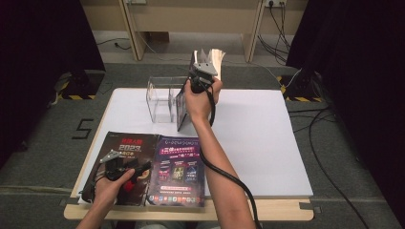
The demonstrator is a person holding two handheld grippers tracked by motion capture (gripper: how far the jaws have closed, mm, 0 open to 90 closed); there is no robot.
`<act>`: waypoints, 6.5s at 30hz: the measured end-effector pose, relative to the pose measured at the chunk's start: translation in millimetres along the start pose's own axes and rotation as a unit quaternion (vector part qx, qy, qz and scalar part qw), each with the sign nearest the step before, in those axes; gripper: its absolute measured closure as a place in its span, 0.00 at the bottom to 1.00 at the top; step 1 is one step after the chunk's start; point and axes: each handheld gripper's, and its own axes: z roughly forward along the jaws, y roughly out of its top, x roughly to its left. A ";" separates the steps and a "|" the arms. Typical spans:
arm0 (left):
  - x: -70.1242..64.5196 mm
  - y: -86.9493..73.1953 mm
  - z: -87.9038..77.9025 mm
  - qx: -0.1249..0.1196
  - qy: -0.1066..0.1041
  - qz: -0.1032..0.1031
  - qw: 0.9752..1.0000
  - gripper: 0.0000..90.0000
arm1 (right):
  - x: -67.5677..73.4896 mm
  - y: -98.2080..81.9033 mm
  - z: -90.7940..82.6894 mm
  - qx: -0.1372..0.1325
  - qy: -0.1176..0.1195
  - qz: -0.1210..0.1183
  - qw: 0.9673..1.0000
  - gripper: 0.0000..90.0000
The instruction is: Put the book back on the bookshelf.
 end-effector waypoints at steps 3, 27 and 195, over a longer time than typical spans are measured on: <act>-0.2 0.1 -0.5 0.000 0.000 0.001 1.000 0.29 | -0.4 -0.6 0.4 0.003 0.000 -0.007 1.000 0.87; -0.5 -0.1 -0.2 0.000 0.001 0.001 1.000 0.29 | -1.3 -12.3 -16.5 0.019 0.015 0.008 1.000 0.71; -29.4 16.0 40.5 0.053 -0.011 -0.018 0.998 0.38 | -39.0 -194.4 -68.3 0.265 0.110 0.045 0.957 0.58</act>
